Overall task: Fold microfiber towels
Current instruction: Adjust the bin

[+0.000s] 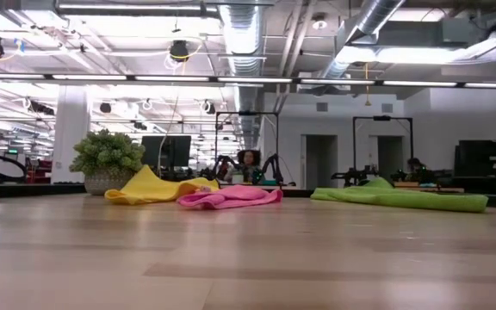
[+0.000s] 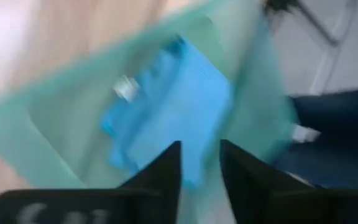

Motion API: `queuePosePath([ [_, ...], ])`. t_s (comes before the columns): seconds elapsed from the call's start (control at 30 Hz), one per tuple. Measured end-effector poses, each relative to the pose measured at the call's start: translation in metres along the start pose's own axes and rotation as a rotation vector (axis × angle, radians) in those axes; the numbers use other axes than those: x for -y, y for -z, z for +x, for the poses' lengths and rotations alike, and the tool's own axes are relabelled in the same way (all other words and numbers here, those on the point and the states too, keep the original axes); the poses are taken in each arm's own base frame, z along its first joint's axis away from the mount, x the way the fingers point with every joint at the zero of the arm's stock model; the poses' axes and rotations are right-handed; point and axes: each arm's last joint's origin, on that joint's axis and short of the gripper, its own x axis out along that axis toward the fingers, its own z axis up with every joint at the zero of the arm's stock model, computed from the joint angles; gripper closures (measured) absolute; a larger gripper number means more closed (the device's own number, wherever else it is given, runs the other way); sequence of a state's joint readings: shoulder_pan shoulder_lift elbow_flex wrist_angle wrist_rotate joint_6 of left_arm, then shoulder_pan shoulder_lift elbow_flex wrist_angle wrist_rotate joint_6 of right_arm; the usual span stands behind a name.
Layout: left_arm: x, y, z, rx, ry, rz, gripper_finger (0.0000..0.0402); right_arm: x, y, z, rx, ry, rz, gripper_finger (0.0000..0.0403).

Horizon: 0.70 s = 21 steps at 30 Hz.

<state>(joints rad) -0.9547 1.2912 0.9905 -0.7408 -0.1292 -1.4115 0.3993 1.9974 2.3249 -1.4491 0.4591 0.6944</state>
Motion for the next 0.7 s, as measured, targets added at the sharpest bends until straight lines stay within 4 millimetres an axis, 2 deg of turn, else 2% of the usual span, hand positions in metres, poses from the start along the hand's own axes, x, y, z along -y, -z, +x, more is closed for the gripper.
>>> queuePosePath([
  [0.1,0.001,-0.017,0.028,0.014,-0.073,0.086,0.0379,0.003,0.013,-0.035,0.077,0.03,0.05,0.0285],
  [0.23,0.0,-0.048,0.056,-0.005,-0.09,0.232,0.0392,0.011,0.025,-0.066,0.152,0.058,0.1,0.0285],
  [0.4,-0.017,-0.077,0.084,-0.092,-0.157,0.287,0.04,0.01,0.032,-0.078,0.176,0.043,0.136,0.0285],
  [0.5,-0.029,-0.087,0.096,-0.116,-0.227,0.304,0.04,0.004,0.038,-0.081,0.174,0.029,0.116,0.0285],
  [0.7,-0.055,-0.097,0.091,-0.122,-0.443,0.27,0.0401,-0.006,0.047,-0.085,0.168,0.001,0.098,0.0285],
])
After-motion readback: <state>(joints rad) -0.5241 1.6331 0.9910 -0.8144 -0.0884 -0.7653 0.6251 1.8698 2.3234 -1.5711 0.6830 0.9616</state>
